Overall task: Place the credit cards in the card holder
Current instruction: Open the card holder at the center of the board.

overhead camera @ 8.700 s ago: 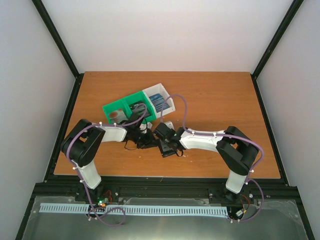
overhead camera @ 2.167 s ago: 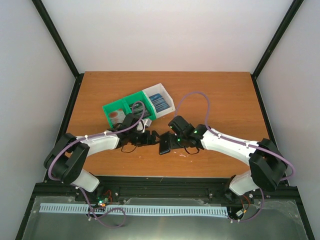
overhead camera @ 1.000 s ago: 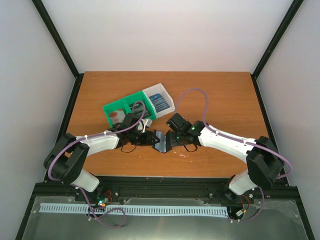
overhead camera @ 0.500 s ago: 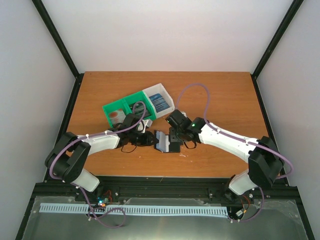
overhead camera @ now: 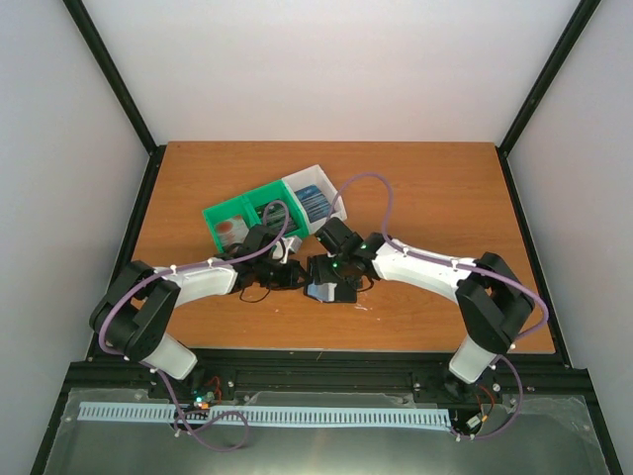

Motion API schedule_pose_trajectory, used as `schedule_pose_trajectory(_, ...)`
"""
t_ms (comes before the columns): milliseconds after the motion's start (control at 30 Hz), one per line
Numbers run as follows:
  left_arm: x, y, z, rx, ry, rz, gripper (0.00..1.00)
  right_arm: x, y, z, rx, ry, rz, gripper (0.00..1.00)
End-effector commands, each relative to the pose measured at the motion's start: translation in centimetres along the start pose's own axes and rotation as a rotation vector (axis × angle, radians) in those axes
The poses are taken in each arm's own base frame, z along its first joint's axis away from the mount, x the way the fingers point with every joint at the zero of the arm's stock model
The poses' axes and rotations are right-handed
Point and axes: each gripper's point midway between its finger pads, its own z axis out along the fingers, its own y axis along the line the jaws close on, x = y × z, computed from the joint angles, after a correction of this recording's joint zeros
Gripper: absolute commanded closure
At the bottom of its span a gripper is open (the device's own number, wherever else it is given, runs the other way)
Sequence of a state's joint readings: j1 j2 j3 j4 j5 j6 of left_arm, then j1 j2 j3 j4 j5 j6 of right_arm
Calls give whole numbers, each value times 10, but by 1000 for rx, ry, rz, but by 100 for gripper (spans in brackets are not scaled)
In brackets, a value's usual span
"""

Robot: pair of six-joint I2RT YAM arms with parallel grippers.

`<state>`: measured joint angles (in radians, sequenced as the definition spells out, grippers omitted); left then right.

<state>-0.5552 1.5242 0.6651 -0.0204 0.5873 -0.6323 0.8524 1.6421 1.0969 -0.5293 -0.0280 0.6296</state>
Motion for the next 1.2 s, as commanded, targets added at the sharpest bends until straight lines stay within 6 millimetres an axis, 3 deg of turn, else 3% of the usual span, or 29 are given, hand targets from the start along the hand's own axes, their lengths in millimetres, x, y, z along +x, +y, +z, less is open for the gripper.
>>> schedule_pose_trajectory(0, -12, -6, -1, 14, -14, 29, 93, -10, 3, 8, 7, -8, 16, 34)
schedule_pose_trajectory(233, -11, -3, 0, -2, -15, 21, 94, 4, -40, 14, 222, 13, 29, 39)
schedule_pose_trajectory(433, -11, 0, 0, -14, -18, 15, 94, 14, -88, 0, 466, 5, 44, 41)
schedule_pose_trajectory(533, -11, 0, 0, -16, -18, 14, 94, 16, -102, -7, 550, 1, 49, 42)
schedule_pose_trajectory(633, -10, 0, 0, -15, -14, 14, 94, 6, -90, -13, 496, -32, 48, 43)
schedule_pose_trajectory(767, -11, -1, -1, -11, -14, 17, 94, -15, -48, -24, 270, -97, 30, 45)
schedule_pose_trajectory(933, -12, -2, -2, -9, -17, 17, 94, -25, 0, -31, 20, -122, 3, 64)
schedule_pose_trajectory(1067, -10, -1, 0, -8, -11, 14, 95, -22, 14, -22, -55, -96, -6, 80)
schedule_pose_trajectory(1167, -10, -1, 0, -10, -12, 13, 95, -16, 15, -10, -70, -62, -4, 83)
